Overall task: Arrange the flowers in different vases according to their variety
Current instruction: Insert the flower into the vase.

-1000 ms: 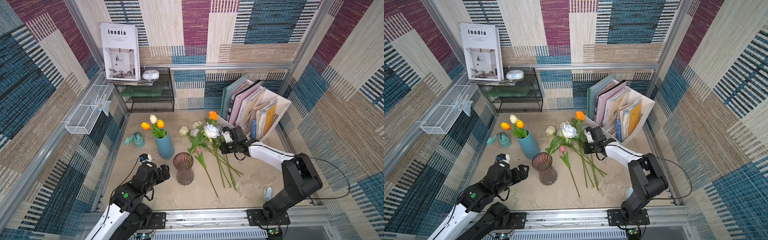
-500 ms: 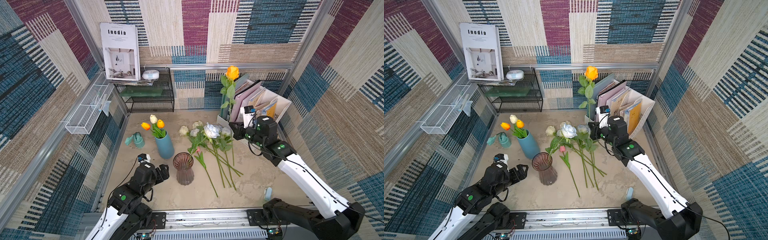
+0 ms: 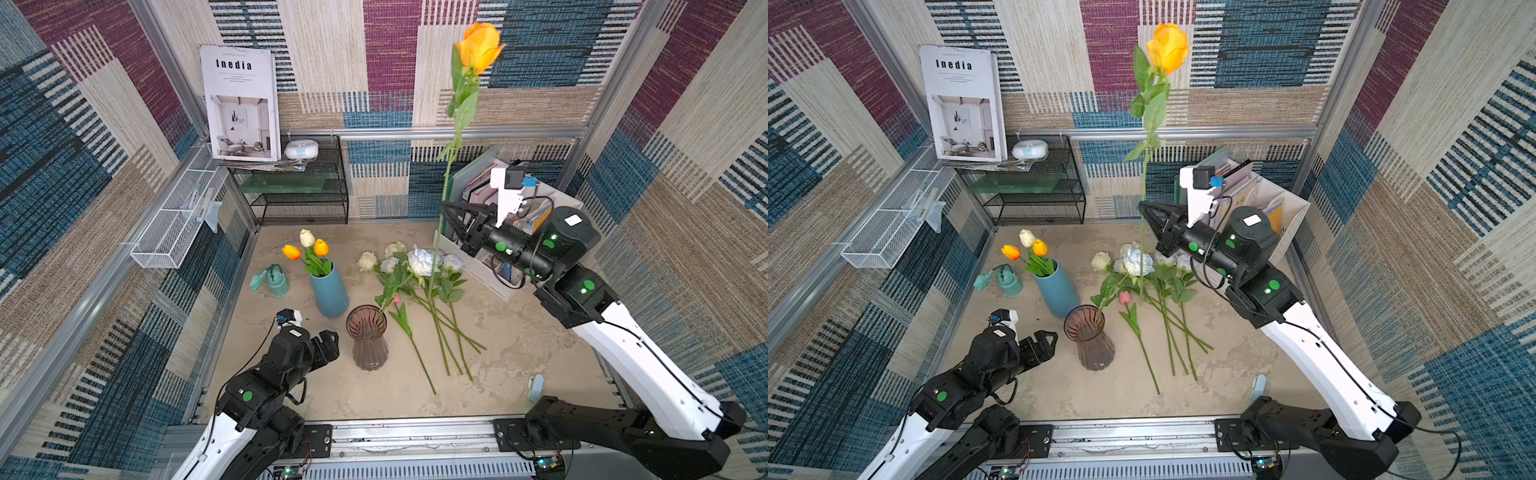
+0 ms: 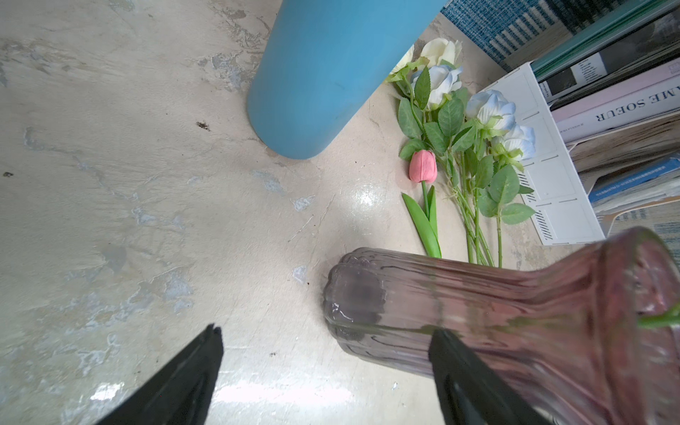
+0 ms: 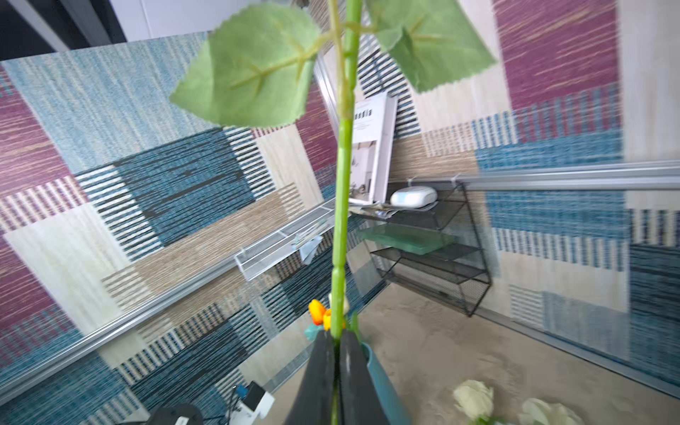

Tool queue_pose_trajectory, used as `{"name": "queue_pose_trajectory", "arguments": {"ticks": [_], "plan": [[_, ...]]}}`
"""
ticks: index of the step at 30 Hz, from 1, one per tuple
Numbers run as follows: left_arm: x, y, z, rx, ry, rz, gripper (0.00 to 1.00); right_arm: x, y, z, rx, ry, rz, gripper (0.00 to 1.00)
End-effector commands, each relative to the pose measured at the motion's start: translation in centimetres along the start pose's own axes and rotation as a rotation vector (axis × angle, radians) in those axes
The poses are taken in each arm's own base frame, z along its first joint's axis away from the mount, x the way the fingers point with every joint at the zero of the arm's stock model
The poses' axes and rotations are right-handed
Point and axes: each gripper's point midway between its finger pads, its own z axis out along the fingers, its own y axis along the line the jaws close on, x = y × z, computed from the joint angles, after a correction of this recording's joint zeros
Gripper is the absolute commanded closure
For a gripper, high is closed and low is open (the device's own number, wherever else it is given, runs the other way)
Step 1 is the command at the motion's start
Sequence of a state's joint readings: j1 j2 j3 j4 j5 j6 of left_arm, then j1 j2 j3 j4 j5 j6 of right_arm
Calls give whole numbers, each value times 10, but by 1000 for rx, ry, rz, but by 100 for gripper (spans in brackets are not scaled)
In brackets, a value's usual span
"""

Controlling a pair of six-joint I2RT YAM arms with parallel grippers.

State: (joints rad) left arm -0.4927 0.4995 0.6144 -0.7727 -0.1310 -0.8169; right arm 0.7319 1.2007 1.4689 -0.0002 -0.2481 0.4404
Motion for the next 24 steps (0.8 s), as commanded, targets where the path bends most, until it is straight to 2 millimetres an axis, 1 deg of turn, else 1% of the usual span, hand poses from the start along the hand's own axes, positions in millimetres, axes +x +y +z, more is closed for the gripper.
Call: {"name": "queue_pose_trajectory", "arguments": {"ticks": [1,4,8,10,13,16,19,24], "plan": [[1,1,-1,-1,1,-4,7,-12,31,13,-102,-96,-3,100],[0,0,-3,3,-2,-1,7,-1,44,28,-140,-104,-5,100],[1,0,-2,8,1,-6,7,20,54,42,-160,-124,-23,100],[2,1,-1,9,5,-7,7,41,54,48,-159,-127,-37,100],[4,2,-1,10,5,-10,7,74,48,54,-148,-120,-45,100],[5,2,0,11,7,-13,7,102,47,58,-140,-113,-73,100],[6,2,0,14,10,-16,7,123,43,62,-123,-92,-90,100],[6,2,0,19,11,-18,7,158,36,62,-105,-62,-86,100]]}}
